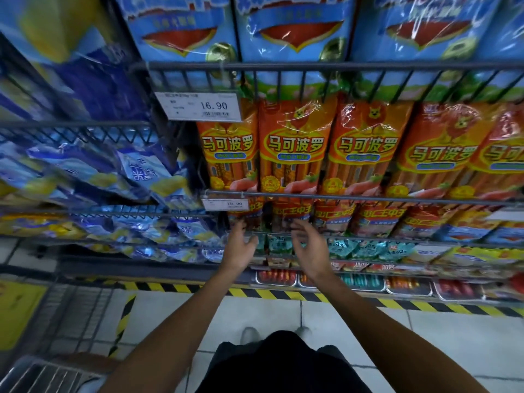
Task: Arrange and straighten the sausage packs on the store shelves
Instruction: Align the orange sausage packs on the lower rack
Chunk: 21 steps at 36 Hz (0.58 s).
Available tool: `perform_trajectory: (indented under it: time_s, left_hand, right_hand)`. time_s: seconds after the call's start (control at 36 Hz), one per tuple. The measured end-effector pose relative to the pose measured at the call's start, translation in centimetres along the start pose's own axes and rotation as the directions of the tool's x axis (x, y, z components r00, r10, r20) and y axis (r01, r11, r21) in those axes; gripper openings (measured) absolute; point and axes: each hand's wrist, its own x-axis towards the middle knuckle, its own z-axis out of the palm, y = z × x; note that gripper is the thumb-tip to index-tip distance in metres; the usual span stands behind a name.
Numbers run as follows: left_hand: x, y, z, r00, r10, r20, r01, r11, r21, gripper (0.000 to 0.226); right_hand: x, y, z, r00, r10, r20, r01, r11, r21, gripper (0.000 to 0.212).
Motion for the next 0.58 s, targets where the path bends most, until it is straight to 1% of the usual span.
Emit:
perform_trajectory:
  time_s: [0.08,0.14,0.22,0.25,0.31,0.36,0.42,0.5,0.53,0.58]
  left_hand:
    - [0.0,-0.2,-1.4,0.997,-0.043,-0.058,0.041,0.999,-0.03,0.078]
    - [0.1,-0.2,-2.1,0.997,-0.045,-0.062,0.041,0.998,-0.052,0.078]
    - [0.5,0.1,-2.8,0.999,-0.013,-0.044,0.012,0.999,-0.042,0.062]
    - [0.7,0.0,-2.9,1.0,-0.014,-0.028,0.013,0.999,-0.035,0.059]
    - [1.2,-0.1,-2.9,1.0,-0.031,-0.001,0.031,0.999,-0.031,0.06]
    - [1.4,0.1,-2.9,0.999,-0.039,0.007,0.04,0.998,-0.038,0.066]
    - [1.5,0.1,-2.8,0.999,-0.032,-0.005,0.032,0.998,-0.058,0.07]
    - [1.9,-0.7,-2.8,0.999,-0.023,-0.025,0.021,0.997,-0.075,0.07]
    - [2.0,-1.1,-2.8,1.0,-0.007,-0.026,0.005,0.998,-0.069,0.066]
    - [2.2,-1.7,-3.0,0.999,0.032,-0.027,-0.032,0.999,-0.032,0.049]
  right_hand:
    - [1.9,-1.6,1.6,0.987,-0.003,0.158,0.003,1.0,0.006,0.043]
    - [3.0,-2.6,2.8,0.972,0.013,0.233,-0.005,0.999,-0.038,0.044]
    - [4.2,-3.5,4.6,0.964,0.017,0.267,0.003,0.997,-0.072,0.044]
    - [4.5,-3.8,5.2,0.962,0.04,0.272,-0.016,0.996,-0.089,0.042]
    - [5.0,-4.3,6.1,0.951,0.119,0.285,-0.09,0.99,-0.111,0.037]
    - [5.4,-4.5,7.1,0.94,0.176,0.292,-0.149,0.983,-0.111,0.035]
    - [5.6,-4.8,7.8,0.94,0.195,0.28,-0.167,0.978,-0.12,0.033]
    - [5.4,-5.3,8.1,0.957,0.213,0.198,-0.167,0.96,-0.224,0.033]
    - [5.2,-5.4,8.0,0.965,0.208,0.161,-0.161,0.951,-0.264,0.034]
    - [4.9,-5.3,7.9,0.979,0.174,0.109,-0.131,0.936,-0.326,0.037]
